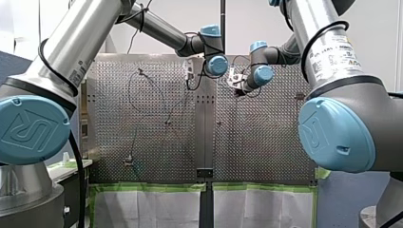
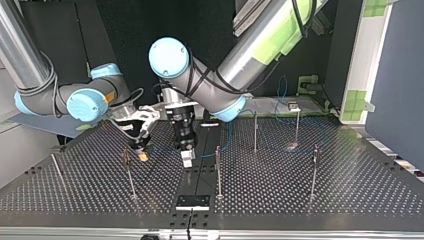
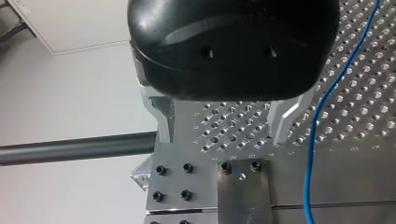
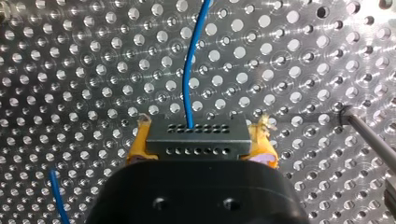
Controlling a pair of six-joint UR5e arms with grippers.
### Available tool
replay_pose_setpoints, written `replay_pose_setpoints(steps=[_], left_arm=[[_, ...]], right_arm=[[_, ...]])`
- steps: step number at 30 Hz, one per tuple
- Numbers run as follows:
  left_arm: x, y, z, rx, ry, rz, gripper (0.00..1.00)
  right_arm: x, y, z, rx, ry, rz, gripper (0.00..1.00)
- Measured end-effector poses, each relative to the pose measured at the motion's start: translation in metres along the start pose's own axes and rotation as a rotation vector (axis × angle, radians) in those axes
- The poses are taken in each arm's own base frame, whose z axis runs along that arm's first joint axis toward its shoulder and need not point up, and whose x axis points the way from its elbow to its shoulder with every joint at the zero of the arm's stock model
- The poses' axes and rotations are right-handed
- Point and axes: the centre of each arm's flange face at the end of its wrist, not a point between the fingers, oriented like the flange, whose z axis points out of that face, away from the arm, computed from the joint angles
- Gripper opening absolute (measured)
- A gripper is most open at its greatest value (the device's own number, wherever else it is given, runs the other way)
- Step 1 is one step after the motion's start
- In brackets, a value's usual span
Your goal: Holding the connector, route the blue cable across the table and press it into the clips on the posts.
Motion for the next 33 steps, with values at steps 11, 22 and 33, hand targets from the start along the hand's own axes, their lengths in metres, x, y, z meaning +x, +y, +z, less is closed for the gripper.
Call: replay_pose_setpoints(steps=[11, 22, 33], left_arm=[[0.003, -0.005, -0.022, 0.027, 0.064, 0.038, 1.0], [0.019, -0.005, -0.021, 0.031, 0.098, 0.089, 1.0], [0.021, -0.005, 0.005, 0.015, 0.078, 0.076, 1.0]], right_arm=[[0.001, 0.006, 0.0, -0.009, 0.002, 0.001, 0.0], [0.002, 0.01, 0.001, -0.015, 0.006, 0.001, 0.0], [0.002, 0.011, 0.001, -0.016, 0.006, 0.001, 0.0]])
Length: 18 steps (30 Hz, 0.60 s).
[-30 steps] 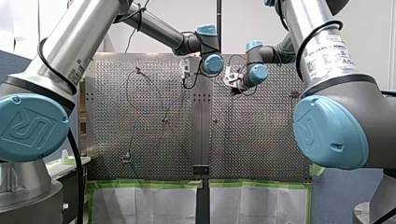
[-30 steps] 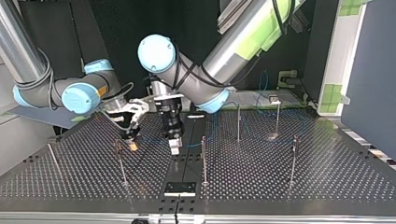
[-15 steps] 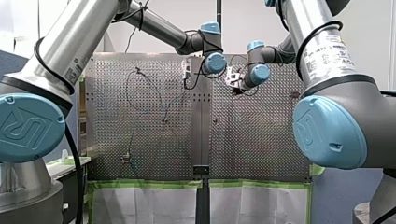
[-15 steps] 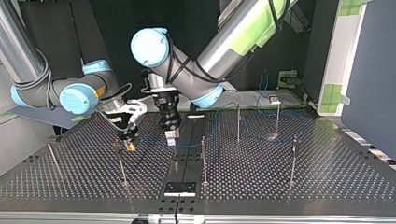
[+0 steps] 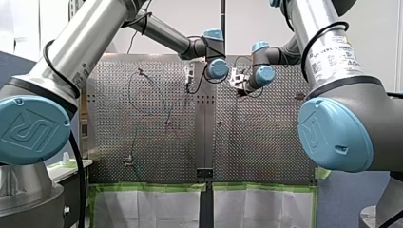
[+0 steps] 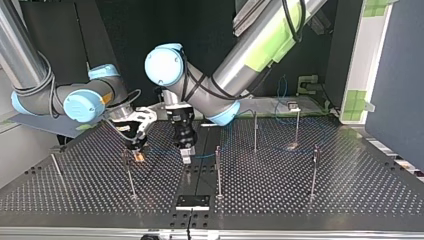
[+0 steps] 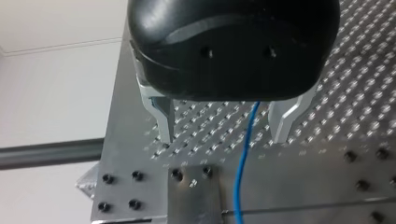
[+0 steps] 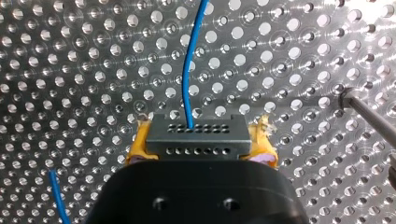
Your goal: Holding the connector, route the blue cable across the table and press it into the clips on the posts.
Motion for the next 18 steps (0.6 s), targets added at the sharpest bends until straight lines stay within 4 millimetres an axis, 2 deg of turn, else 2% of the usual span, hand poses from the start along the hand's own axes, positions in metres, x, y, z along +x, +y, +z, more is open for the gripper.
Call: replay_pose_setpoints(steps=[5, 10, 18], left_arm=[[0.0, 0.012, 0.02, -0.003, -0.004, 0.006, 1.0], [0.002, 0.018, 0.03, 0.008, -0.002, 0.014, 1.0], [0.02, 0.004, 0.036, 0.023, 0.037, 0.033, 1.0]], right_arm=[[0.0, 0.0, 0.0, 0.0, 0.0, 0.0, 0.0], [0.0, 0.0, 0.0, 0.0, 0.0, 0.0, 0.0], [0.0, -0.001, 0.0, 0.004, -0.001, 0.0, 0.0]])
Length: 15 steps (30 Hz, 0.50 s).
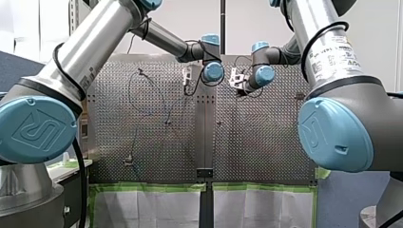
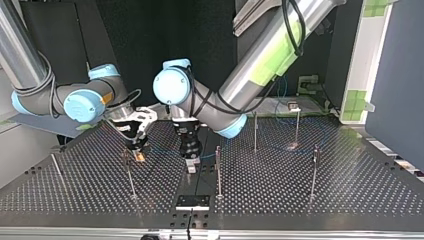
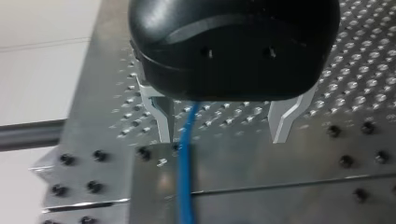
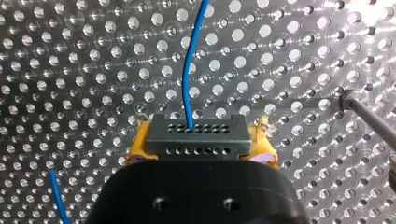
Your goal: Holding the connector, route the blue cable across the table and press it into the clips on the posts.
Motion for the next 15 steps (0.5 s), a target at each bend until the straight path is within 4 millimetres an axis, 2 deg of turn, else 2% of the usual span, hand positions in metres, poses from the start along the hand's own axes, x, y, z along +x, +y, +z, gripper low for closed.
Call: replay_pose_setpoints(steps=[4, 15], left_arm=[[0.008, -0.006, 0.003, -0.009, 0.025, 0.015, 1.0], [-0.014, -0.008, 0.004, -0.066, 0.028, -0.016, 1.0]], right_arm=[[0.0, 0.0, 0.0, 0.001, -0.001, 0.0, 0.0], [-0.001, -0.002, 0.0, 0.005, -0.002, 0.0, 0.0]])
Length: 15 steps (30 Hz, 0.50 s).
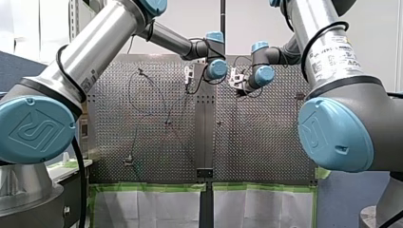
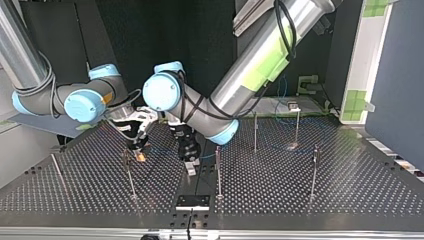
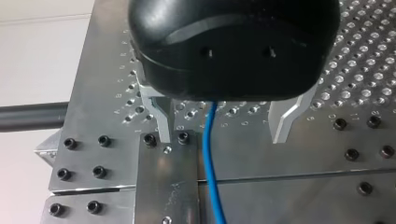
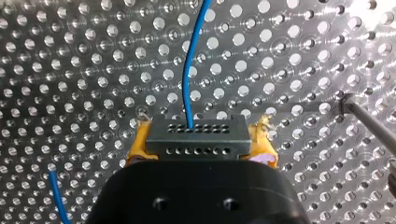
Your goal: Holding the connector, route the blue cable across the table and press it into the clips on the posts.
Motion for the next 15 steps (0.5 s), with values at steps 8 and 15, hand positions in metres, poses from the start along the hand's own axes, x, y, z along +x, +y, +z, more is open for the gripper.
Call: replay_pose_setpoints(steps=[8, 15], left_arm=[[-0.002, -0.004, -0.009, -0.007, 0.003, -0.014, 0.0], [-0.002, -0.006, -0.013, -0.012, 0.007, -0.024, 0.0]], right_arm=[[0.0, 0.002, 0.0, -0.003, 0.001, 0.0, 0.0], [0.001, 0.003, 0.0, -0.005, 0.001, 0.001, 0.0]])
